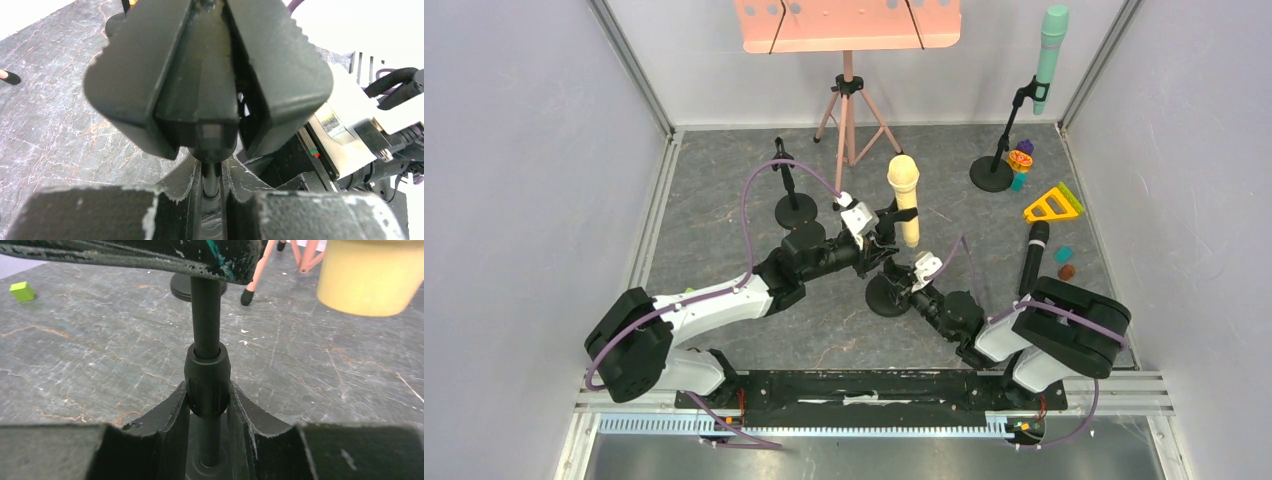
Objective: Remove the microphone from the stand
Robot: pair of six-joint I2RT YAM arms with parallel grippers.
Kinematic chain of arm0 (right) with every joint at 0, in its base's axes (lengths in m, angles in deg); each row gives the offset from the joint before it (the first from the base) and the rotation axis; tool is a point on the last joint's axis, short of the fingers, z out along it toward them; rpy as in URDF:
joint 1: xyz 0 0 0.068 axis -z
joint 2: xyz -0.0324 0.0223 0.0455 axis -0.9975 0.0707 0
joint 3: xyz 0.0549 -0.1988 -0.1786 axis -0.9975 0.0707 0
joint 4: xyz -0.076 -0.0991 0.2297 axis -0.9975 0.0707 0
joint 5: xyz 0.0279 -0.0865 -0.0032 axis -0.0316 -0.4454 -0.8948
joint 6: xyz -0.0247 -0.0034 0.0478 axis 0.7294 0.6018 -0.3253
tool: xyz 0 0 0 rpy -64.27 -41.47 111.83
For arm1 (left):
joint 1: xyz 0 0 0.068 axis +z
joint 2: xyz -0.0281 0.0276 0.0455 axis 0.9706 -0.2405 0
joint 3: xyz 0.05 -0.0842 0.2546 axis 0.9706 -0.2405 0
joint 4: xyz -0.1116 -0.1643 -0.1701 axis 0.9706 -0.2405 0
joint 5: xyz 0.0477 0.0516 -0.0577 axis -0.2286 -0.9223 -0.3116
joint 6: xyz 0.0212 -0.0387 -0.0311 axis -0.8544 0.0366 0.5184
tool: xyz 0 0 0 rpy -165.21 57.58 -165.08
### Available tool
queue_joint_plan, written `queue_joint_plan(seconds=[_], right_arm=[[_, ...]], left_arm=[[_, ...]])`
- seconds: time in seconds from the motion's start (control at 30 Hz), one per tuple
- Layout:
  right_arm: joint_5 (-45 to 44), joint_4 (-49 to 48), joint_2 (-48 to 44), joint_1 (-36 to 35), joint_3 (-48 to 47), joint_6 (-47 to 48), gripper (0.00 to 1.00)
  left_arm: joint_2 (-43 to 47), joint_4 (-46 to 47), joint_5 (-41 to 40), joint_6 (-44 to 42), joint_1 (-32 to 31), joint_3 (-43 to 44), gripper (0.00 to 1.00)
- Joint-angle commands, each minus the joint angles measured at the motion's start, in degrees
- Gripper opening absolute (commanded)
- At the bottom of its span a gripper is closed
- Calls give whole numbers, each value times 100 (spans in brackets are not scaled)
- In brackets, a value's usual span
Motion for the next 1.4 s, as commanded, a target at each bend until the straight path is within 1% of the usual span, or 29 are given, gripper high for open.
queue_joint_plan(seconds=[0.0,0.07,0.1,0.13,0.17,0.23,0.27,0.3,0.37,0.43,0.5,0.53,0.57,0.63,0.67,0.73,0.8,0.83,0.9,0.93,0.97,1.03,1.07,1.13,1.2,1.23,1.3,1.37], right_arm=[[-1355,-1121,-9,-235,-87,576,2],[-1226,-1206,-6,-233,-60,557,21],[-1162,-1161,-62,-210,-49,492,28],[-931,-1035,-123,-123,-61,460,32],[-469,-834,-207,32,-93,399,37],[487,-491,-299,472,-199,-187,45],[1136,-458,-280,695,-251,-409,49],[1534,-521,-243,899,-279,-635,51],[2367,-811,-108,1159,-337,-809,54],[2906,-780,18,1331,-510,-935,52],[3380,-622,185,1431,-742,-996,46],[3496,-674,252,1460,-788,-1032,40],[3582,-825,326,1486,-795,-1102,32],[3536,-1051,421,1498,-780,-1234,18],[3535,-1039,446,1493,-791,-1228,13],[3324,-918,437,1443,-769,-1158,9],[2935,-722,369,1303,-686,-849,6],[2538,-526,300,1189,-669,-643,5],[1297,-17,154,790,-608,-126,3],[562,104,125,535,-584,93,5],[121,125,126,405,-549,142,9],[-295,-113,161,363,-355,-264,9],[-303,-303,187,363,-254,-428,16],[29,-562,123,362,-75,-417,32],[426,-360,-92,385,18,-435,50],[586,-191,-239,420,46,-474,58],[751,195,-523,527,125,-605,66],[924,583,-826,699,206,-706,68]], left_arm=[[-34,-142,-182,79,41,30,2],[-20,-188,-182,53,41,45,2],[-14,-207,-182,44,40,49,2],[-5,-216,-182,28,41,48,2],[3,-237,-182,18,41,50,2],[-1,-251,-158,17,41,57,2],[-10,-249,-140,17,41,68,2],[-31,-244,-123,25,41,72,2],[-76,-213,-66,51,41,86,2],[-96,-201,-18,78,41,100,2],[-86,-201,-15,87,41,96,2],[-66,-201,-21,83,41,83,2],[-40,-208,-25,71,41,70,2],[7,-231,-71,61,41,39,2],[33,-233,-100,61,41,25,2],[77,-224,-158,61,41,-4,2],[92,-218,-216,52,41,-1,2],[101,-218,-243,52,37,4,2],[103,-222,-309,61,41,25,2],[101,-212,-345,61,40,31,2],[106,-202,-364,54,38,30,2],[102,-209,-392,12,36,30,2],[106,-213,-384,0,41,29,2],[91,-288,-384,-35,33,42,2],[94,-325,-426,-70,40,28,2],[95,-324,-447,-92,37,19,2],[107,-332,-516,-151,41,-30,2],[132,-386,-590,-239,33,-48,2]])
